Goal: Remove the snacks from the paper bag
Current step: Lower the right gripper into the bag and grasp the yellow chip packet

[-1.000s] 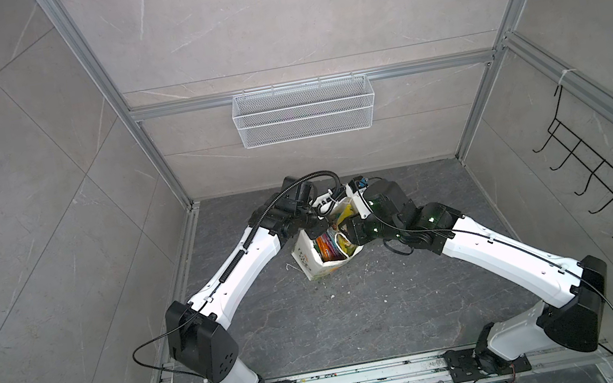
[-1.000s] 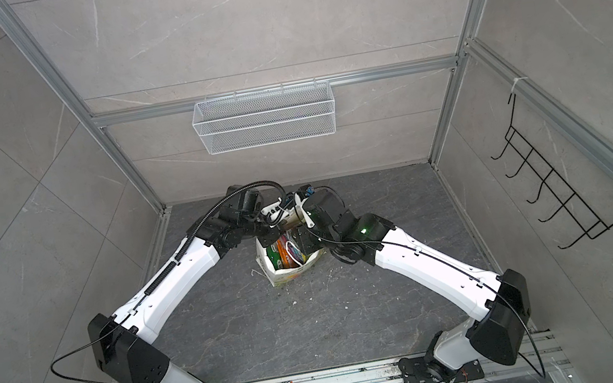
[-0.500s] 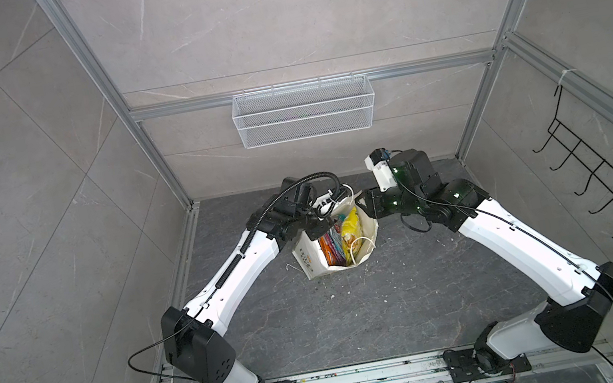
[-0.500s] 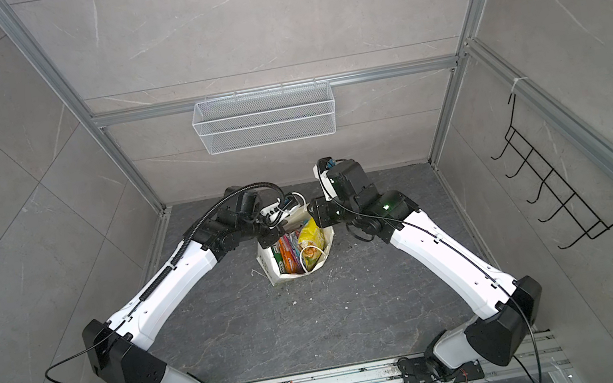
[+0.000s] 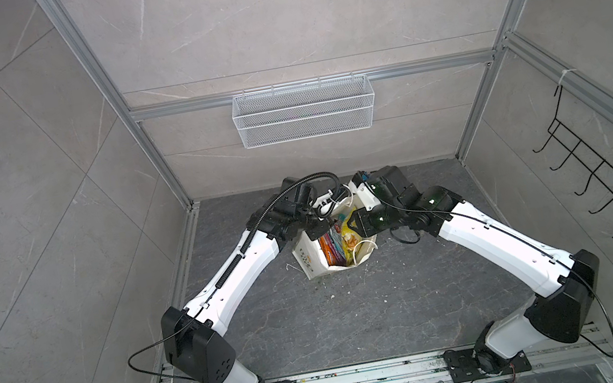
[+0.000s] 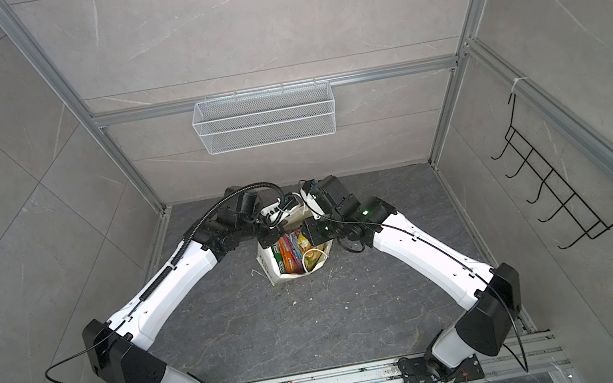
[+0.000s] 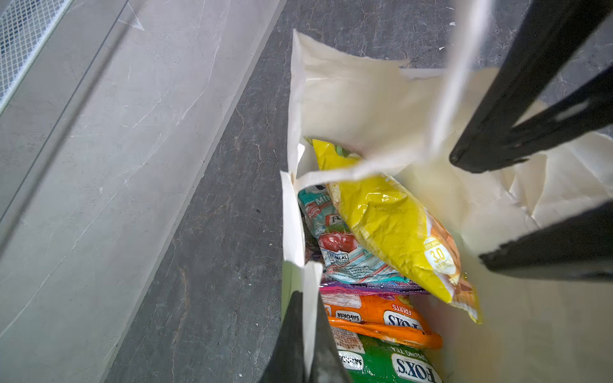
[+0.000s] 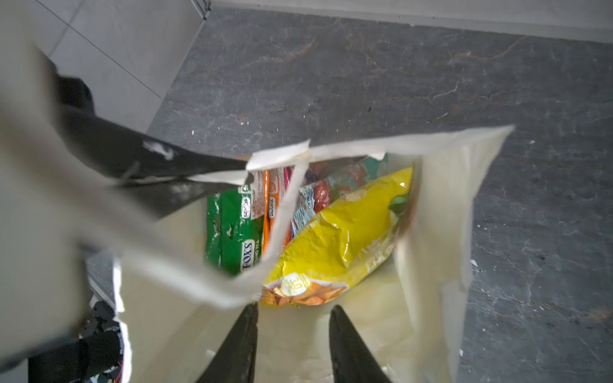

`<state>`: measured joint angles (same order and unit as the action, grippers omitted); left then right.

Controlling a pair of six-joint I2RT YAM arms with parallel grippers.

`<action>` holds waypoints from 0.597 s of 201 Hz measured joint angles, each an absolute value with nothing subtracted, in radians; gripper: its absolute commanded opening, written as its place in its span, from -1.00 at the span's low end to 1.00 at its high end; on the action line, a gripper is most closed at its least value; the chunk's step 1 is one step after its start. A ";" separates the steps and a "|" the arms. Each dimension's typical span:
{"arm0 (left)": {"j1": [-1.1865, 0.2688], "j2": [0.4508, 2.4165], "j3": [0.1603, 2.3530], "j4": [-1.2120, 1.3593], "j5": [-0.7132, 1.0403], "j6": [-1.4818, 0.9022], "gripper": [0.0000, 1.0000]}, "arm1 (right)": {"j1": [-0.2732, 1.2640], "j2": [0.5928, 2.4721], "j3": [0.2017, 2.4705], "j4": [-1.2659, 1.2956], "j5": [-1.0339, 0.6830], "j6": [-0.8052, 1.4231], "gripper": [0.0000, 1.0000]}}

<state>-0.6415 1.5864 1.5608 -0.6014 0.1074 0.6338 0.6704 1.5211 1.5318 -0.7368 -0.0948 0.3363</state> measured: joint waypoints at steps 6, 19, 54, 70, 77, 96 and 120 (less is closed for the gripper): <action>-0.642 1.586 1.561 -0.601 0.107 0.634 -1.00 | 0.671 1.525 1.527 -0.735 -0.095 0.344 0.01; -0.642 1.586 1.561 -0.601 0.108 0.634 -1.00 | 0.675 1.527 1.509 -0.718 -0.094 0.358 0.09; -0.642 1.586 1.561 -0.601 0.108 0.634 -1.00 | 0.706 1.541 1.464 -0.676 -0.091 0.397 0.21; -0.642 1.586 1.561 -0.602 0.108 0.634 -1.00 | 0.722 1.560 1.464 -0.667 -0.072 0.414 0.21; -0.642 1.586 1.561 -0.601 0.108 0.634 -1.00 | 0.728 1.566 1.462 -0.662 -0.058 0.424 0.21; -0.642 1.586 1.561 -0.601 0.109 0.634 -1.00 | 0.739 1.573 1.446 -0.643 -0.013 0.435 0.15; -0.642 1.586 1.561 -0.601 0.111 0.634 -1.00 | 0.749 1.575 1.417 -0.624 0.047 0.442 0.01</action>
<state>-0.6418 1.5864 1.5608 -0.6010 0.1108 0.6342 0.7490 1.5745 1.4166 -0.6235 0.0467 0.4423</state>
